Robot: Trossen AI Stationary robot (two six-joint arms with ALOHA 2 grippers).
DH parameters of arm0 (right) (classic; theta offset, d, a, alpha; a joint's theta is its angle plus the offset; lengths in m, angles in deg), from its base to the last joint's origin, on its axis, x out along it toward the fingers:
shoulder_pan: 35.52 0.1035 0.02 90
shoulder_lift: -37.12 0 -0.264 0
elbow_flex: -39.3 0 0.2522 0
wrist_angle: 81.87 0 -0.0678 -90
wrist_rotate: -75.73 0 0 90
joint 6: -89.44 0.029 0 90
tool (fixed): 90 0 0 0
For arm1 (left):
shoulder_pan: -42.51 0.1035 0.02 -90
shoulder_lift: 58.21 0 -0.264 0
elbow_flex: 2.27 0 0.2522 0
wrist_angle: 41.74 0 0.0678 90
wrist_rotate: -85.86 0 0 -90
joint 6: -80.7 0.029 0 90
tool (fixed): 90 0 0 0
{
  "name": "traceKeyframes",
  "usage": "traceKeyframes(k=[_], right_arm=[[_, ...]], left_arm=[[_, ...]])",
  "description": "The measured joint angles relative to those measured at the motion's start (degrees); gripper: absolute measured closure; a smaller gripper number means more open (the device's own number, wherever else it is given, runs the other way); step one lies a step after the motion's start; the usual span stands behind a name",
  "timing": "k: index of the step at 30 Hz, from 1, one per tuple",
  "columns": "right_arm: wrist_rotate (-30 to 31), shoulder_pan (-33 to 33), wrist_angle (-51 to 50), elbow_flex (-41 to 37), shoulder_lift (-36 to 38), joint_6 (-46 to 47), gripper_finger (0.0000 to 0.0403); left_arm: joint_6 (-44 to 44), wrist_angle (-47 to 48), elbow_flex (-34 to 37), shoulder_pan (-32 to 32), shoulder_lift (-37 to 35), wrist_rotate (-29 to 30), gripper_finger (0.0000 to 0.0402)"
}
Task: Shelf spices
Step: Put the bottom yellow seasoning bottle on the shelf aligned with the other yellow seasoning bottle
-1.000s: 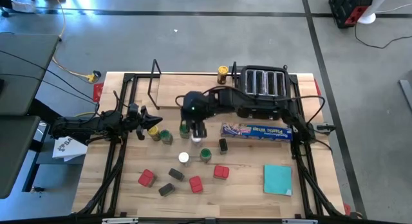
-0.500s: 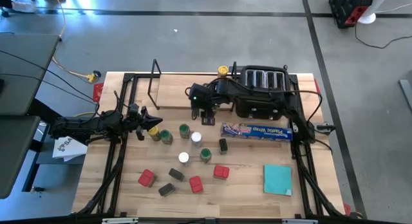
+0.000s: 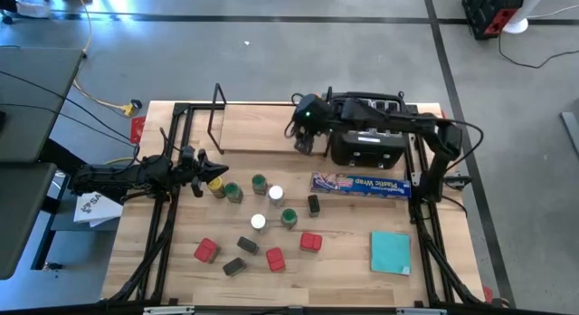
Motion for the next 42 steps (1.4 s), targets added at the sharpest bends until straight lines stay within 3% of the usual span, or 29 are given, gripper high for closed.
traceKeyframes(k=[12, 42], right_arm=[[-3.52, -5.75, 2.38, -5.16, -0.06, 1.8, 0.0187], [-4.65, -6.28, 5.99, -7.67, -0.23, 1.42, 0.017]], left_arm=[[-0.04, -0.19, 0.0, 0.02, 0.0, 0.98, 0.0398], [-1.39, -0.16, 0.0, 0.0, 0.0, 0.61, 0.0398]])
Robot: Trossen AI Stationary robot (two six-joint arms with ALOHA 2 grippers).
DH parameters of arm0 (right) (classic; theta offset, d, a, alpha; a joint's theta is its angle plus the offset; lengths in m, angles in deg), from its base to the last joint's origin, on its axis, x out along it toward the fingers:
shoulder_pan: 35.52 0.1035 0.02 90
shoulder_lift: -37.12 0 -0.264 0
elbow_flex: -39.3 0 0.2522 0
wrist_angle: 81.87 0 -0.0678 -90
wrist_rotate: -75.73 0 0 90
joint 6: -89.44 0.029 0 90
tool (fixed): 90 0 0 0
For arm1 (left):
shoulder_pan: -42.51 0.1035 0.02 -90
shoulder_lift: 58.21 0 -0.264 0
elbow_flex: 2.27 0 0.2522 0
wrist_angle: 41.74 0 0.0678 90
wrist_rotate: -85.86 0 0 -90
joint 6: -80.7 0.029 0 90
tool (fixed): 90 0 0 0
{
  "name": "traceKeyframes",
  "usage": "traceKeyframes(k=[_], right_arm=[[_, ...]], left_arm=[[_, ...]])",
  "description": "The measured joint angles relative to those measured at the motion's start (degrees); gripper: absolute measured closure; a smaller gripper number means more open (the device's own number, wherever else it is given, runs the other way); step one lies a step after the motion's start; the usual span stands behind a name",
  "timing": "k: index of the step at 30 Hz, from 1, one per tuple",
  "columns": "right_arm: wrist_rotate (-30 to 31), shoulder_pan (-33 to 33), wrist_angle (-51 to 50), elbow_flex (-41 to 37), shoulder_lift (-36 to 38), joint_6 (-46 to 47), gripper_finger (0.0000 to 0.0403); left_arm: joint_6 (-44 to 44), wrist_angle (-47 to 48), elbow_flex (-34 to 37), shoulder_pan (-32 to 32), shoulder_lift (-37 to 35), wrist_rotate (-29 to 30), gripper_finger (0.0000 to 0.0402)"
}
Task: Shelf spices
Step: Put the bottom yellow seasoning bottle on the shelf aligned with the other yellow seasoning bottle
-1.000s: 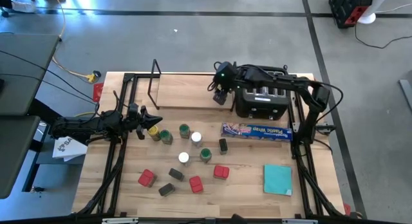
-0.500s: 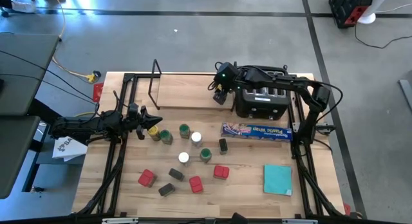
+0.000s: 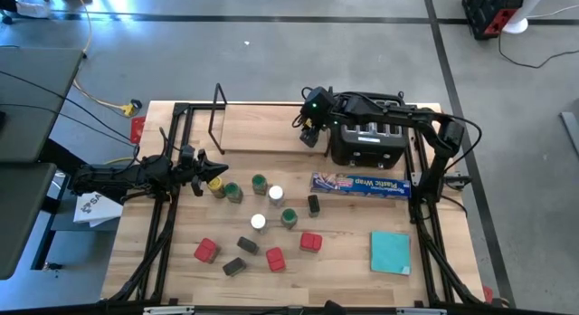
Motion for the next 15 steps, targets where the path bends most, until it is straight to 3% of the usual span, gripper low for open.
traceKeyframes(k=[15], right_arm=[[-1.73, 0.0, -0.65, 0.0, -0.15, -0.26, 0.0136]], left_arm=[[0.0, 0.0, 0.0, 0.02, 0.0, 0.0, 0.0398]])
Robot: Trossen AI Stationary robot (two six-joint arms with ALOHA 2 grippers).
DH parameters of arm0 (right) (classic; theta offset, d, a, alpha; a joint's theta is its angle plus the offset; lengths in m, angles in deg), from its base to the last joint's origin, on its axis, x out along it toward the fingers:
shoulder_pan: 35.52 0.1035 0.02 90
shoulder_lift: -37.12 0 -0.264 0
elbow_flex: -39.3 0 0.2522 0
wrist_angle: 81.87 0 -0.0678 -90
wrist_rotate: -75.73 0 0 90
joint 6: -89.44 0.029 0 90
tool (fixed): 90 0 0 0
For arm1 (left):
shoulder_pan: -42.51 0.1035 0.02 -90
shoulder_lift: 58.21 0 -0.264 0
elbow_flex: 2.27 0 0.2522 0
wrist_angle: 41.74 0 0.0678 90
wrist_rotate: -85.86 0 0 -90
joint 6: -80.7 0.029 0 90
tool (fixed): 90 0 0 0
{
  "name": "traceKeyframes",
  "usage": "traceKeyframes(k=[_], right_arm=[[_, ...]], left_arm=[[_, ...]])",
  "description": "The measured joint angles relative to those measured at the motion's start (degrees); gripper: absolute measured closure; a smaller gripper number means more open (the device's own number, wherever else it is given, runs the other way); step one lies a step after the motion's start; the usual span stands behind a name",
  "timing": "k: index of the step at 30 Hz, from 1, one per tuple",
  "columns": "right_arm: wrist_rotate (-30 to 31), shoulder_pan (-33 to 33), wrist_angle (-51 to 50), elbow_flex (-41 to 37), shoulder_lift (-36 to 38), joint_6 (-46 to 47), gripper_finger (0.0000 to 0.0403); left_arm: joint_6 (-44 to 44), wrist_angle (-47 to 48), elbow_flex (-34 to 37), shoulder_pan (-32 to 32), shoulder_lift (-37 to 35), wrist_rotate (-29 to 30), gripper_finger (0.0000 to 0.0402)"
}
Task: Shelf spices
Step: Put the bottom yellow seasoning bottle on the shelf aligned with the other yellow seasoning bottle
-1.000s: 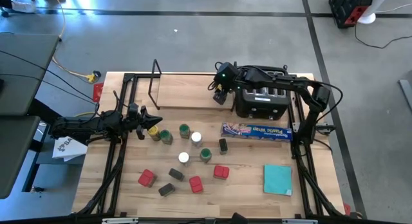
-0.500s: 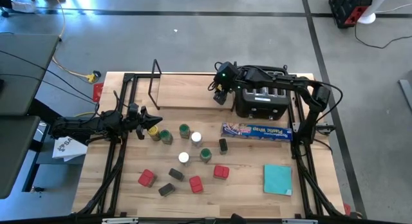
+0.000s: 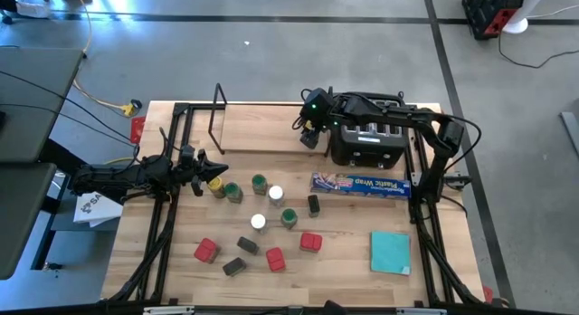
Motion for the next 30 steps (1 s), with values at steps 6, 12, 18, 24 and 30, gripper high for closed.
traceKeyframes(k=[6, 12, 18, 24, 30], right_arm=[[2.72, -0.11, -0.02, -0.01, -0.03, 0.27, 0.0135], [6.61, -0.07, -0.07, 0.0, -0.13, -1.33, 0.0135], [9.68, -0.12, 1.7, 0.11, -0.13, -5.59, 0.0135], [11.28, 0.0, 3.34, 0.11, 0.5, -6.92, 0.0135], [13.39, 0.02, 4.11, 0.11, 3.02, -7.78, 0.0135]], left_arm=[[0.01, 0.0, 0.0, 0.0, 0.0, 0.0, 0.0398], [0.0, 0.0, 0.0, 0.0, 0.0, 0.0, 0.0398], [0.01, 0.0, 0.0, -0.01, -0.02, 0.0, 0.0398], [0.0, 0.0, 0.0, -0.02, 0.0, 0.0, 0.0398], [0.0, 0.0, 0.0, -0.01, 0.0, 0.0, 0.0398]])
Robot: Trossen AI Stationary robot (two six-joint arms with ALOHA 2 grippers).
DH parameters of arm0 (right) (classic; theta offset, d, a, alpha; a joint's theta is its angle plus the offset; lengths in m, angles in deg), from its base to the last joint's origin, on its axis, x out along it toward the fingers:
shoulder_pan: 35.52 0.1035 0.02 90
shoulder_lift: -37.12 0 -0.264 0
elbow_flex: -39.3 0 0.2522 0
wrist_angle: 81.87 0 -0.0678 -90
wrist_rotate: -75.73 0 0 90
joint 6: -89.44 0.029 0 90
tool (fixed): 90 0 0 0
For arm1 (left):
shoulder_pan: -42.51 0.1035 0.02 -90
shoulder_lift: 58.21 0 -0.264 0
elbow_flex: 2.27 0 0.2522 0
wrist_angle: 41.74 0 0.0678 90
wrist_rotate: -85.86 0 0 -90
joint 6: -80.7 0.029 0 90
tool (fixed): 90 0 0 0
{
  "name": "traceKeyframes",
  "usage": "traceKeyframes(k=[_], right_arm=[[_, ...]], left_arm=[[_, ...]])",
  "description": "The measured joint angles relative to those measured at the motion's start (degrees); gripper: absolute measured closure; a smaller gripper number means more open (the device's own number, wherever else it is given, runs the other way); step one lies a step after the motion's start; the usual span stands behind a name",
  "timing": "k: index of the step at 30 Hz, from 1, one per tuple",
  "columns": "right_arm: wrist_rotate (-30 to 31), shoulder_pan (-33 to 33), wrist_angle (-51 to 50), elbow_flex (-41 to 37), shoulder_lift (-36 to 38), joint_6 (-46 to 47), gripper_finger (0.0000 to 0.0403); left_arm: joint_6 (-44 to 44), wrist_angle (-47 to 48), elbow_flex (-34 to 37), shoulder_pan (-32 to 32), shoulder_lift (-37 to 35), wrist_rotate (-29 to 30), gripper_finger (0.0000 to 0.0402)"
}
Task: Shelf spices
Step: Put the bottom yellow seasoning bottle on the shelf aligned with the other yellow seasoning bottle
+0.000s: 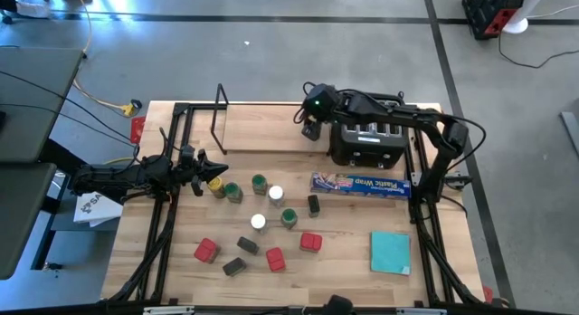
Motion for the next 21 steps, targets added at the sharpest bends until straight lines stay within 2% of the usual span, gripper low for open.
traceKeyframes(k=[6, 10, 13, 21], right_arm=[[0.83, 0.72, 0.57, 0.09, 4.3, 0.59, 0.0135], [-1.13, 1.66, -6.39, 1.16, 5.98, 4.88, 0.0154], [-5.72, 1.79, -11.71, 2.7, 5.98, 6.37, 0.0186], [-13.04, 0.12, -13.0, 2.75, 4.21, 6.71, 0.0293]], left_arm=[[0.0, 0.0, 0.0, -0.01, -0.02, 0.0, 0.0398], [0.0, 0.0, 0.0, 0.0, 0.0, 0.0, 0.0398], [0.0, -0.04, 0.02, 0.01, -0.02, 0.0, 0.0398], [0.0, -0.32, 0.02, 0.01, -0.02, 0.18, 0.0398]])
